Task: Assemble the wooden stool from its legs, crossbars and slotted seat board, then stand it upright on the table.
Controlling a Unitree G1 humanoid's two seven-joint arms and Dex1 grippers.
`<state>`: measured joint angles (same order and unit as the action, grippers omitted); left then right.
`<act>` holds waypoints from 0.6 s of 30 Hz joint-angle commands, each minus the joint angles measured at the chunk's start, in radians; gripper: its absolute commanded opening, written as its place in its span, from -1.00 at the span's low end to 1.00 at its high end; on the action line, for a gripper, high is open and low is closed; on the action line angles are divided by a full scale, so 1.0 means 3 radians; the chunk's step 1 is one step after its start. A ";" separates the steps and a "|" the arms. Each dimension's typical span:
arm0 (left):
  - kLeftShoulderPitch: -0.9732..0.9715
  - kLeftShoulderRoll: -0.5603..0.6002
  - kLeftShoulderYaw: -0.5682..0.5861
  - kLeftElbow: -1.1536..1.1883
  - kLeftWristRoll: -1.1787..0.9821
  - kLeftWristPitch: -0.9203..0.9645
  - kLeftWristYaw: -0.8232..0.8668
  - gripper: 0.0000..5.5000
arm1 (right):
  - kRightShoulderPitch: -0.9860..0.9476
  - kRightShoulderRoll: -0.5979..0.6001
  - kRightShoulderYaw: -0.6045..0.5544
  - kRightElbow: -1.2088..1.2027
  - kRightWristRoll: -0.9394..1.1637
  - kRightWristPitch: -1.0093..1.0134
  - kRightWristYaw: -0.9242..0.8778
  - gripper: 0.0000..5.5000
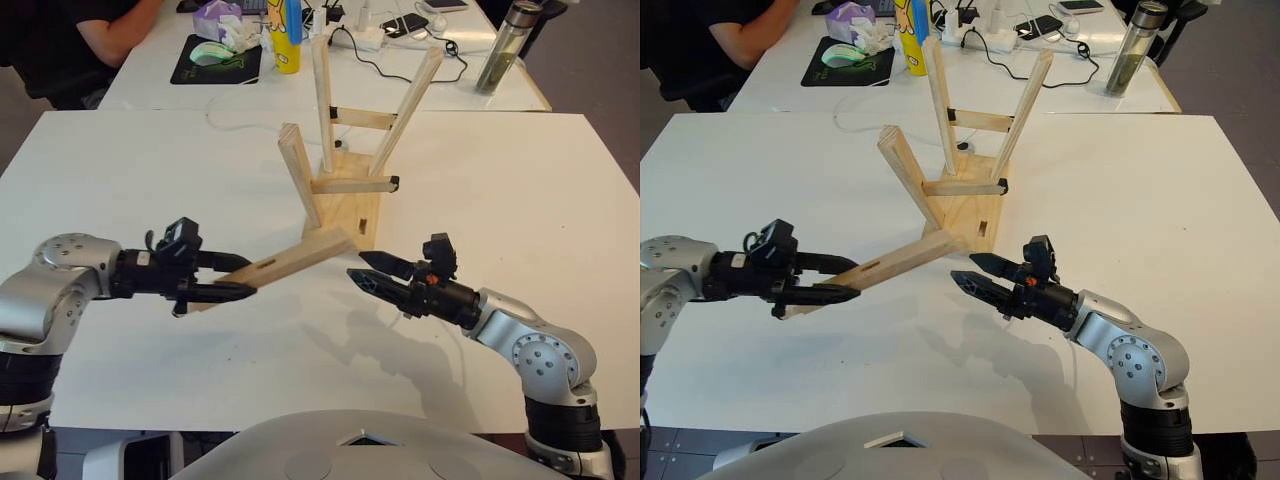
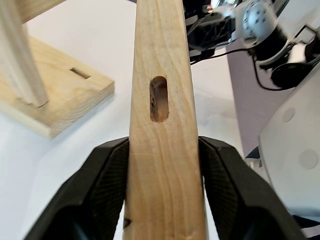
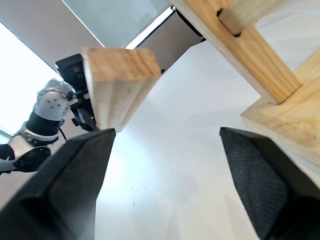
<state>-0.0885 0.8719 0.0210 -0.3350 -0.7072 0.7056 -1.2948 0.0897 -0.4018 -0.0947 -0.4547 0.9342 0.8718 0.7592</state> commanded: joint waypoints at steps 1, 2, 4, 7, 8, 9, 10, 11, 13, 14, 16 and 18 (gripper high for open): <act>0.0103 -0.0155 -0.0090 -0.0197 -0.0067 0.0068 0.0196 -0.22 | -0.0048 0.0021 -0.0035 0.0044 0.0293 0.0070 0.0069 0.41; 0.0129 -0.0201 -0.0085 -0.0235 -0.0091 0.0080 0.0264 -0.22 | -0.0054 0.0021 -0.0052 0.0047 0.0394 0.0110 0.0072 0.41; 0.0147 -0.0292 -0.0083 -0.0269 -0.0136 0.0097 0.0378 -0.22 | -0.0048 0.0014 -0.0091 0.0041 0.0606 0.0185 0.0071 0.41; 0.0156 -0.0396 -0.0087 -0.0313 -0.0228 0.0140 0.0504 -0.22 | -0.0004 -0.0037 -0.0095 0.0043 0.0831 0.0281 0.0124 0.41; 0.0149 -0.0417 -0.0099 -0.0325 -0.0243 0.0157 0.0532 -0.22 | 0.0001 -0.0027 -0.0094 0.0044 0.0881 0.0286 0.0099 0.41; 0.0138 -0.0439 -0.0119 -0.0335 -0.0255 0.0174 0.0554 -0.22 | -0.0006 -0.0005 -0.0095 0.0051 0.0923 0.0276 0.0063 0.41; 0.0134 -0.0459 -0.0138 -0.0352 -0.0278 0.0198 0.0571 -0.22 | -0.0024 0.0019 -0.0095 0.0063 0.0962 0.0266 0.0033 0.41; 0.0136 -0.0474 -0.0155 -0.0373 -0.0295 0.0218 0.0591 -0.22 | -0.0039 0.0039 -0.0091 0.0075 0.1002 0.0259 0.0008 0.41; 0.0136 -0.0499 -0.0185 -0.0413 -0.0348 0.0265 0.0615 -0.22 | -0.0067 0.0059 -0.0056 0.0080 0.0980 0.0225 -0.0042 0.41; 0.0132 -0.0515 -0.0192 -0.0426 -0.0389 0.0297 0.0628 -0.22 | -0.0077 0.0071 -0.0025 0.0088 0.0915 0.0186 -0.0070 0.41; 0.0115 -0.0540 -0.0208 -0.0447 -0.0463 0.0365 0.0650 -0.22 | -0.0085 0.0093 -0.0003 0.0118 0.0849 0.0123 -0.0102 0.41; 0.0092 -0.0557 -0.0235 -0.0460 -0.0489 0.0403 0.0679 -0.22 | -0.0090 0.0095 -0.0005 0.0137 0.0858 0.0103 -0.0113 0.41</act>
<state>-0.0432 0.7112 -0.0410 -0.4556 -0.8371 0.8107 -1.1039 0.0724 -0.3747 -0.0998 -0.4211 1.1989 0.9138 0.7390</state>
